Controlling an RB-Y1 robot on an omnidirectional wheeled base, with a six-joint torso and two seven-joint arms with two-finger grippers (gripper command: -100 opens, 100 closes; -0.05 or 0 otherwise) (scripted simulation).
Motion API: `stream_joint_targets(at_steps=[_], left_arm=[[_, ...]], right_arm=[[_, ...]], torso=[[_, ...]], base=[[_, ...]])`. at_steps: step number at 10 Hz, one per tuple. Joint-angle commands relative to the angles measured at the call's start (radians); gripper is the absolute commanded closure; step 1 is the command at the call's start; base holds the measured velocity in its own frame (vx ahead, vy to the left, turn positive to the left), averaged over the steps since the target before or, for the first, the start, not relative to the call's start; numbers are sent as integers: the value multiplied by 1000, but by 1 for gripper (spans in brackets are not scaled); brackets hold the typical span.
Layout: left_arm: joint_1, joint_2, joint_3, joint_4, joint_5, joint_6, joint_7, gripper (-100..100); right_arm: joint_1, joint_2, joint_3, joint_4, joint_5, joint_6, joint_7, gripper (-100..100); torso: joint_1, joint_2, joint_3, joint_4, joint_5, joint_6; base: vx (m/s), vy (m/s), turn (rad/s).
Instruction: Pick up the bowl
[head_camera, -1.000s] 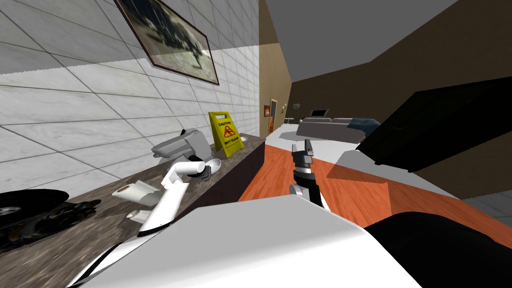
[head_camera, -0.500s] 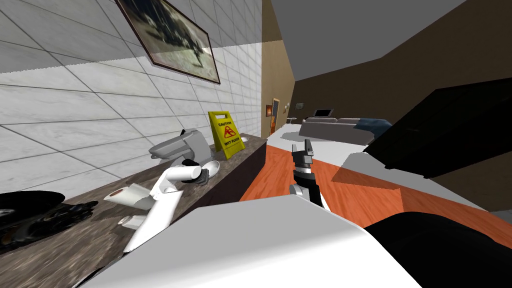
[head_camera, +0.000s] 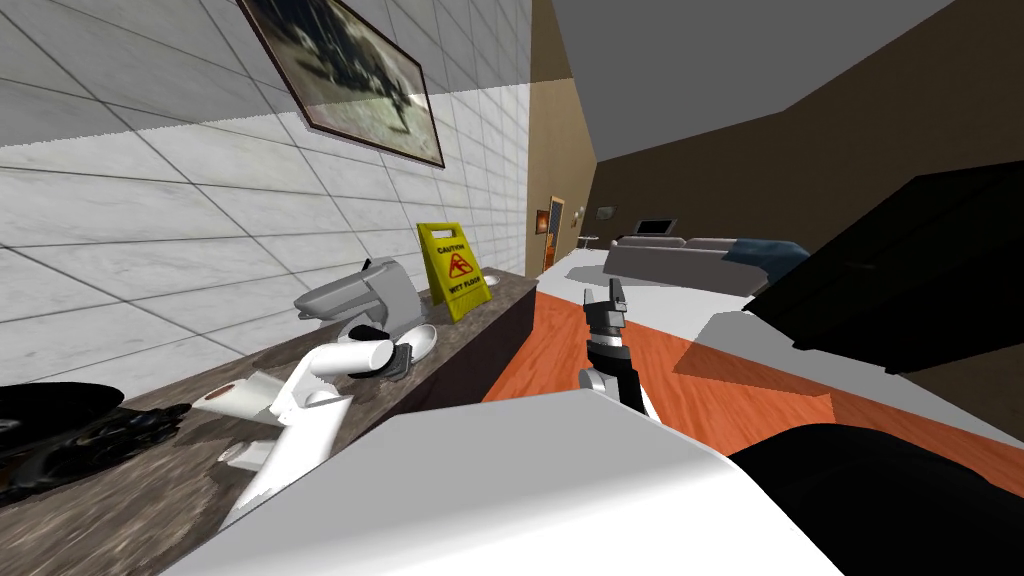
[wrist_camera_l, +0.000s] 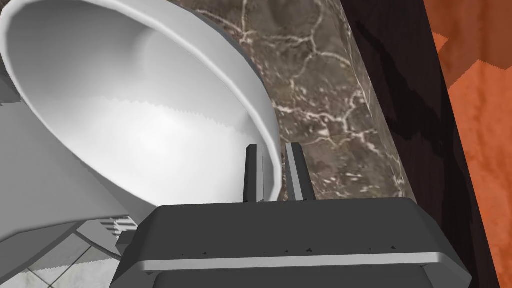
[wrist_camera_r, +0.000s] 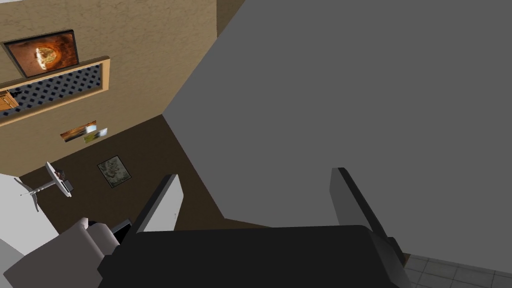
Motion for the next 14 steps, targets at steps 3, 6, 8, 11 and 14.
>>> stream_joint_targets(at_steps=[3, 6, 8, 11, 14], left_arm=[[92, -15, 41, -112, 12, 46, -30, 100], [117, -15, 41, -201, 12, 46, -30, 100], [165, -31, 80, -253, 23, 93, -58, 100], [226, -31, 80, -337, 23, 93, -58, 100], [220, -28, 84, -349, 28, 97, -58, 0]], right_arm=[[0, 0, 0, 0, 0, 0, 0, 0], [0, 0, 0, 0, 0, 0, 0, 0], [0, 0, 0, 0, 0, 0, 0, 0], [0, 0, 0, 0, 0, 0, 0, 0], [0, 0, 0, 0, 0, 0, 0, 0]], torso=[[-2, -2, 0, 0, -1, -2], [0, 1, 1, 1, -1, 0], [0, 4, 3, 2, -1, 0], [-3, -1, 0, 1, -2, 0], [0, 5, 4, 3, -2, 0]], base=[[86, -34, 106], [30, -5, -15], [60, -17, 71], [86, -33, 50], [-1, 6, -9]])
